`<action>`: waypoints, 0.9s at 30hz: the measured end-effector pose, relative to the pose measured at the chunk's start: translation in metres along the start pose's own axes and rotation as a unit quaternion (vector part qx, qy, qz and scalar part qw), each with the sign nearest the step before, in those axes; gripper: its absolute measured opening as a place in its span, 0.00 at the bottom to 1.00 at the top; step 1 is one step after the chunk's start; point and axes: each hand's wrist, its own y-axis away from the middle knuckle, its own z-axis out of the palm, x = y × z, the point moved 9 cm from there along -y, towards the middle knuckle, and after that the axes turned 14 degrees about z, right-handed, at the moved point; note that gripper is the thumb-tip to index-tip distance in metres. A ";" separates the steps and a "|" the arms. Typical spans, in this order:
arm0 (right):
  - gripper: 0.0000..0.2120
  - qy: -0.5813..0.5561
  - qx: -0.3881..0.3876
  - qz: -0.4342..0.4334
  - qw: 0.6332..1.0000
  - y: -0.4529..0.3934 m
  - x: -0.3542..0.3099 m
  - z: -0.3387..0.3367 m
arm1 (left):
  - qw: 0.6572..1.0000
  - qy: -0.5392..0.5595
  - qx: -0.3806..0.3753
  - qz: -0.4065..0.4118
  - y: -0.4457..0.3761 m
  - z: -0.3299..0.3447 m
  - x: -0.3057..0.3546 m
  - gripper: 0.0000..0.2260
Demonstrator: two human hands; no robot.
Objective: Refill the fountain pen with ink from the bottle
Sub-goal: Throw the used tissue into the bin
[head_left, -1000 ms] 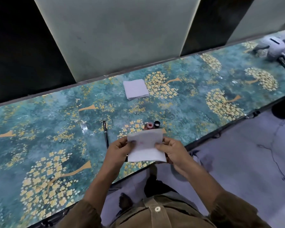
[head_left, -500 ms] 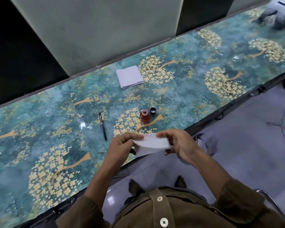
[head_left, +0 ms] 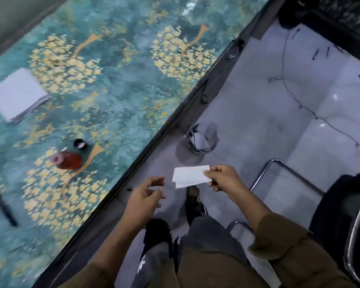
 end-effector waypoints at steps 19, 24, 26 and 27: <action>0.02 -0.203 0.029 0.151 0.967 -0.387 0.004 -0.033 | 0.985 0.036 0.049 -0.163 -0.202 0.127 -0.155 0.11; 0.01 -0.115 -0.007 0.156 0.981 -0.342 -0.006 -0.020 | 0.975 0.041 0.053 -0.213 -0.176 0.107 -0.152 0.12; 0.03 -0.100 -0.015 0.149 0.984 -0.313 -0.009 -0.018 | 0.975 0.039 0.097 -0.198 -0.162 0.097 -0.130 0.12; 0.05 -0.100 -0.019 0.150 0.983 -0.293 -0.014 -0.016 | 0.977 0.031 0.121 -0.175 -0.155 0.088 -0.107 0.12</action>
